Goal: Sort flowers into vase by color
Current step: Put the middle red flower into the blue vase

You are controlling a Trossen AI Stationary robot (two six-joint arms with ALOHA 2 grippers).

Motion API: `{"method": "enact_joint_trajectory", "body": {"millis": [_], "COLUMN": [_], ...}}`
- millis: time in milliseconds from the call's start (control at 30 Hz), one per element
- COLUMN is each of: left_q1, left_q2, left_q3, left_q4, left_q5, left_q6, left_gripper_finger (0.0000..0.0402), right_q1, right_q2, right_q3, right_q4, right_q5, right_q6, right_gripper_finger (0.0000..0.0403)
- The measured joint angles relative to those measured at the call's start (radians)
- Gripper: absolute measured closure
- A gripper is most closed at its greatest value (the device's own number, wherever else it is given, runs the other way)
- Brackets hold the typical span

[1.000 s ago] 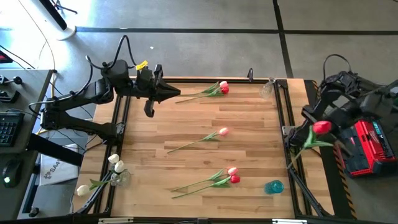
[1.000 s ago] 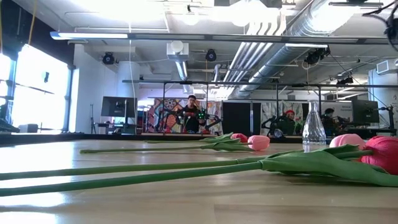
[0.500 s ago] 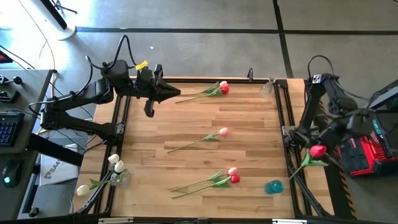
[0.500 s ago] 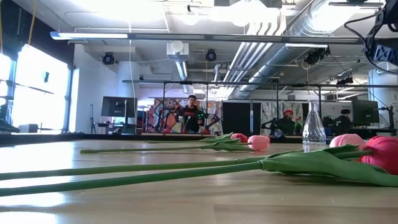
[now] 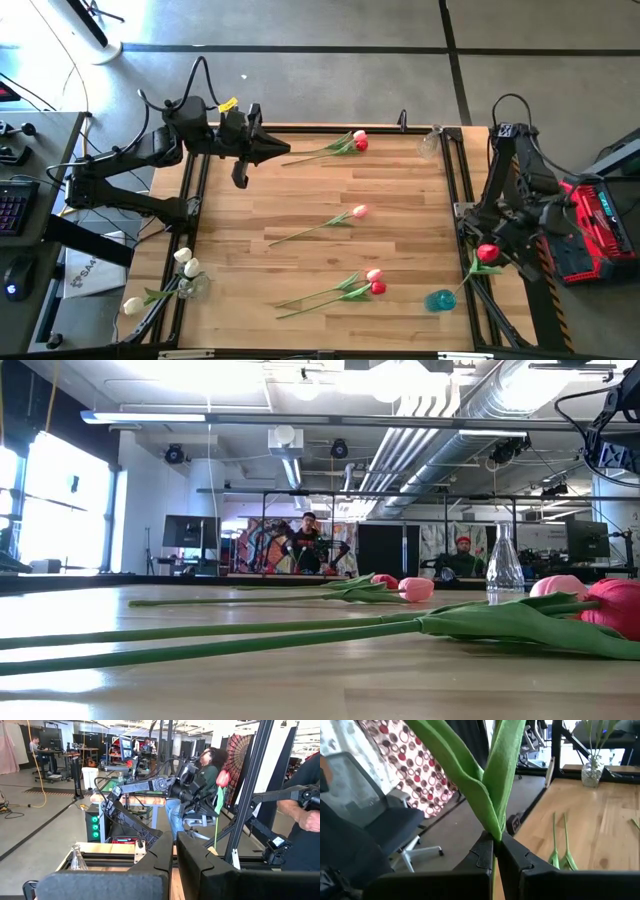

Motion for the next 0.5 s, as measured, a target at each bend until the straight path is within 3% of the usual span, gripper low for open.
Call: {"method": "enact_joint_trajectory", "body": {"millis": [500], "left_q1": [0.000], "left_q2": [0.000], "left_q3": [0.000], "left_q4": [0.000], "left_q5": [0.000], "left_q6": [0.000], "left_gripper_finger": [0.0392], "right_q1": [0.000], "right_q2": [-0.045], "right_q3": [-0.190], "right_q4": [0.049], "right_q5": [0.061], "right_q6": [0.026], "right_gripper_finger": [0.0403]}}
